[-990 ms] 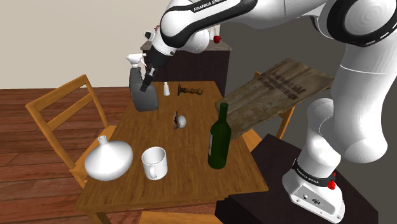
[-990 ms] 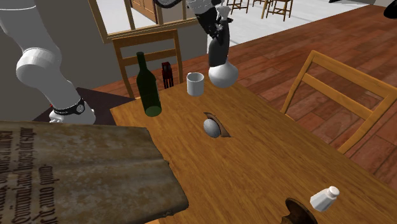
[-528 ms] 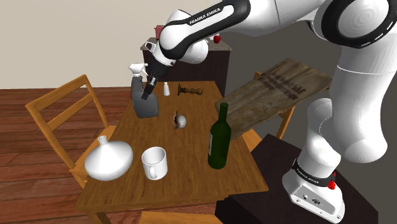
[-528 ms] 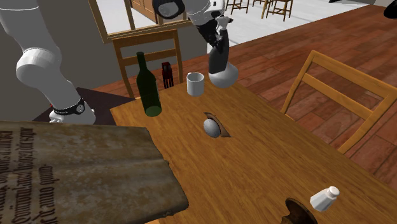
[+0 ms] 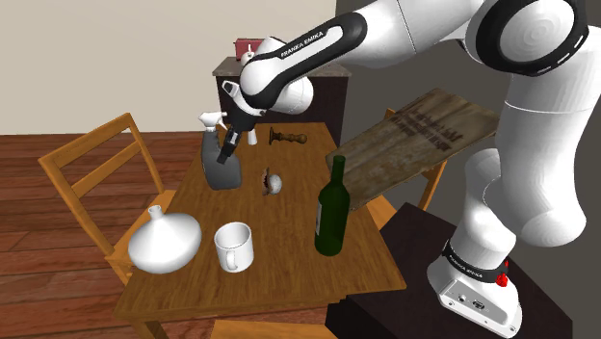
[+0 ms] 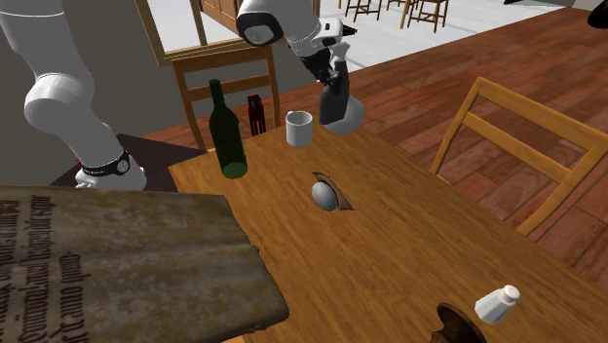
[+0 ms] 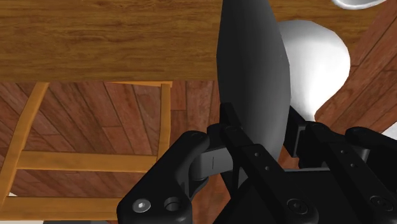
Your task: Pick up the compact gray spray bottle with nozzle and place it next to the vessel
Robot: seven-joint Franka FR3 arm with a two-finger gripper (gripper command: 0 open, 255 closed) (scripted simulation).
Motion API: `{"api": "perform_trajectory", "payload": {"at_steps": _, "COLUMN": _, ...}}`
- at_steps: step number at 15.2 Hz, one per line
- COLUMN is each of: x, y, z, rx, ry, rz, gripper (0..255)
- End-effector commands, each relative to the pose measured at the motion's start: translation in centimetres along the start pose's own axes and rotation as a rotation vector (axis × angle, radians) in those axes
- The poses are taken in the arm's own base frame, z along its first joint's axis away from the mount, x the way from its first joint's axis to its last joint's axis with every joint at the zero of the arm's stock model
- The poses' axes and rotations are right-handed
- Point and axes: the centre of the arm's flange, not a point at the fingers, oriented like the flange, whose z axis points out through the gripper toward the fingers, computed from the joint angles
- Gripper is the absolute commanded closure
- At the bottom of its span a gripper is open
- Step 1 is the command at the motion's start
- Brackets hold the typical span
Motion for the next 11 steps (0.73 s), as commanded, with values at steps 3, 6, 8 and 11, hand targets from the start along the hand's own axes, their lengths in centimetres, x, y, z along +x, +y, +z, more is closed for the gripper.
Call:
{"api": "perform_trajectory", "payload": {"at_steps": 3, "x": -1.1, "y": 0.0, "z": 1.7, "rx": 0.0, "ry": 0.001, "rz": 0.0, "gripper": 255}}
{"api": "perform_trajectory", "payload": {"at_steps": 6, "x": -1.9, "y": 0.0, "z": 3.1, "rx": 0.0, "ry": 0.001, "rz": 0.0, "gripper": 255}}
{"api": "perform_trajectory", "payload": {"at_steps": 8, "x": -2.4, "y": 0.0, "z": 4.0, "rx": 0.0, "ry": 0.001, "rz": 0.0, "gripper": 255}}
{"api": "perform_trajectory", "payload": {"at_steps": 11, "x": -3.3, "y": 0.0, "z": 5.4, "rx": 0.0, "ry": 0.001, "rz": 0.0, "gripper": 255}}
